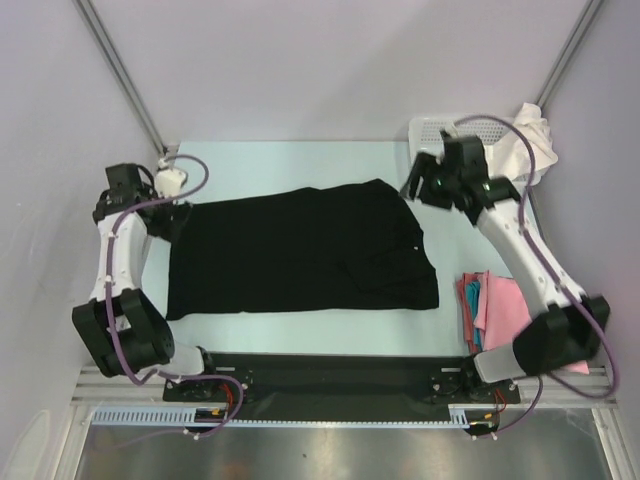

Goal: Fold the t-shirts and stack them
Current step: Fold the tshirt

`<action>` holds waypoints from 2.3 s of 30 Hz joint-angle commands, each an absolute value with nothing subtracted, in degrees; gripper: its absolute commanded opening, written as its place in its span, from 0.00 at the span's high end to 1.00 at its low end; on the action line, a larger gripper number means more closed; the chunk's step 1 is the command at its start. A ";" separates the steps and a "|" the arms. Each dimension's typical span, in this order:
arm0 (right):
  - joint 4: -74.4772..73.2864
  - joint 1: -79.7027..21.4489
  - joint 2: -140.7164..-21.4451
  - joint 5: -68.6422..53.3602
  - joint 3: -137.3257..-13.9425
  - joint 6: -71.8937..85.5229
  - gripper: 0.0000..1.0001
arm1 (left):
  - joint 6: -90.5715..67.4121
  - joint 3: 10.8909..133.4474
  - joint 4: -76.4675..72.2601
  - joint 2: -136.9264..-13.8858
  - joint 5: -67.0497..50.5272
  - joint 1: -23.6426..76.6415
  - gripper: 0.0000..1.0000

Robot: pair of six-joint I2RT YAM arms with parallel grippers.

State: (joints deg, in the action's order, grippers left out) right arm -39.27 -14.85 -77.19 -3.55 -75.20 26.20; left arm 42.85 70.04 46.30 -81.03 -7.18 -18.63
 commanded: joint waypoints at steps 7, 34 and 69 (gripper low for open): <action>-45.67 -18.63 -120.81 -0.54 -125.10 5.98 0.43 | 17.51 88.14 34.90 -103.41 -7.03 -19.60 0.21; -40.52 -18.98 -151.09 0.53 -143.18 -1.41 0.92 | 11.69 112.32 36.81 -133.76 -19.07 -22.41 0.19; -19.28 -21.09 -90.37 -5.88 -65.68 14.41 1.00 | 40.32 67.25 42.71 -91.24 -24.00 -29.88 1.00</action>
